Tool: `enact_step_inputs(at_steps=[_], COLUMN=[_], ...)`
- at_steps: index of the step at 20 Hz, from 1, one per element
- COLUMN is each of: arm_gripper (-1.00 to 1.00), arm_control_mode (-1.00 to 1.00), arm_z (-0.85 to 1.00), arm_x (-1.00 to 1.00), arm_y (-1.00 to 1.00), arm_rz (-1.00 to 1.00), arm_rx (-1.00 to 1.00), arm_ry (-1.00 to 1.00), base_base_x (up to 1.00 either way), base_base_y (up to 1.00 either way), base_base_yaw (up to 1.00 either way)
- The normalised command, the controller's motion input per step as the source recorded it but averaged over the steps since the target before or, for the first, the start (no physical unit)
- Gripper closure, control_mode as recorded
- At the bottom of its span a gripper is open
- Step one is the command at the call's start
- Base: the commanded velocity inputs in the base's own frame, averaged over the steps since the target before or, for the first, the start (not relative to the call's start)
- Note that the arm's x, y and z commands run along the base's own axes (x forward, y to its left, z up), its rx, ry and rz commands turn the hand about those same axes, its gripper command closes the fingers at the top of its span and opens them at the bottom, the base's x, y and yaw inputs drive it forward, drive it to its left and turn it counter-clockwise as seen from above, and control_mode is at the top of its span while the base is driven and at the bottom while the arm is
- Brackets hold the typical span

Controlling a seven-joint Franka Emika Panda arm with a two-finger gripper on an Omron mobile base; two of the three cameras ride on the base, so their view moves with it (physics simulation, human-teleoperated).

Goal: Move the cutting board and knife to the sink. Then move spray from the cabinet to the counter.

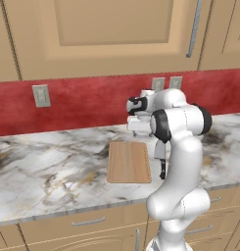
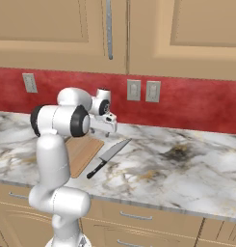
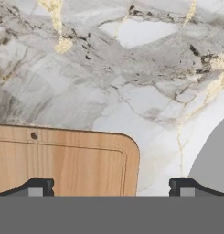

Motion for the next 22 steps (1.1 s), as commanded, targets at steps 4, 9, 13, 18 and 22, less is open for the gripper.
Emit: enact_step_inputs(at_steps=[4, 9, 13, 18, 22], arm_gripper=[-1.0, -1.0, -1.0, -1.0, -1.0], arm_control_mode=[-1.0, -1.0, -1.0, -1.0, -1.0], arm_z=[-0.2, -0.19, -0.22, -0.2, -0.12], arm_x=[0.08, 0.09, 0.04, 0.11, 0.17], arm_y=[0.0, 0.0, 0.0, 0.0, -0.02], arm_rz=[-0.11, -0.1, -0.05, -0.01, 0.0], arm_rx=[0.0, 0.0, 0.0, -0.01, 0.0], arm_ry=[0.0, 0.0, 0.0, 0.0, 0.0], base_base_x=[0.0, 0.0, 0.0, 0.0, 0.0], base_base_y=[0.0, 0.0, 0.0, 0.0, 0.0], base_base_yaw=[0.0, 0.0, 0.0, 0.0, 0.0])
